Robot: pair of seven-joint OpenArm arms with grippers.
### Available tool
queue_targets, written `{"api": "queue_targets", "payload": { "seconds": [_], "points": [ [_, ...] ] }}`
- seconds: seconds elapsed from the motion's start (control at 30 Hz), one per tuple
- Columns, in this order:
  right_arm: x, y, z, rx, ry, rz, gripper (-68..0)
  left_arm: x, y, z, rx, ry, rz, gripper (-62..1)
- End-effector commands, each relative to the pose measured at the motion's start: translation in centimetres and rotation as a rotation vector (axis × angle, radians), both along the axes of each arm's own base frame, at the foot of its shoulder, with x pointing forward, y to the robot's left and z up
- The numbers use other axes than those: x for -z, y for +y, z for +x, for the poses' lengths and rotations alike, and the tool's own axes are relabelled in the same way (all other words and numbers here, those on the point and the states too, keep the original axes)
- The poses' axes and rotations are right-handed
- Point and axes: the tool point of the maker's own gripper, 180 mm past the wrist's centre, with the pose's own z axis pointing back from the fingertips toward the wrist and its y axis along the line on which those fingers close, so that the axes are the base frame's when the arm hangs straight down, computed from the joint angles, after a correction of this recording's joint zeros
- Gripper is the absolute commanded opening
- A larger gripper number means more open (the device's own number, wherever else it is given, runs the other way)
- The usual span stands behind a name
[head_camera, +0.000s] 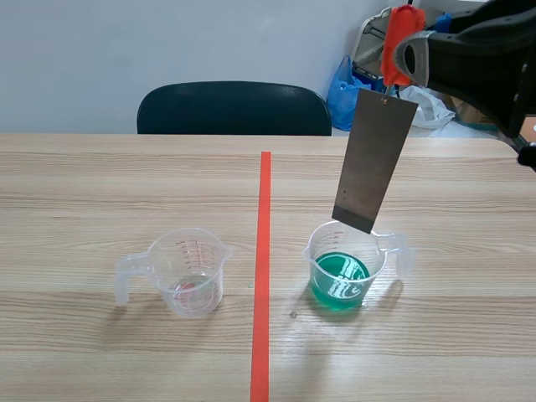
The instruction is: Do the redox reaction experiment
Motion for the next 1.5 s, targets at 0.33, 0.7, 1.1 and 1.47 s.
{"api": "queue_targets", "payload": {
  "seconds": [0.33, 0.7, 1.1, 1.47],
  "points": [
    [-0.8, 0.2, -0.2, -0.019, -0.028, -0.001, -66.9, -0.6, 0.0, 0.2, -0.001, -0.025, -0.012, 1.4],
    [-0.8, 0.2, -0.2, -0.019, -0.028, -0.001, -66.9, -0.7, 0.1, 0.2, -0.006, -0.028, -0.017, 1.4],
    [-0.8, 0.2, -0.2, -0.019, -0.028, -0.001, -66.9, -0.8, -2.0, 2.5, 0.109, 0.039, -0.199, 1.4],
    [-0.8, 0.2, -0.2, -0.019, -0.028, -0.001, -66.9, 0.3, -7.5, 8.2, 0.322, 0.045, -0.277, -44.6]
  ]
}}
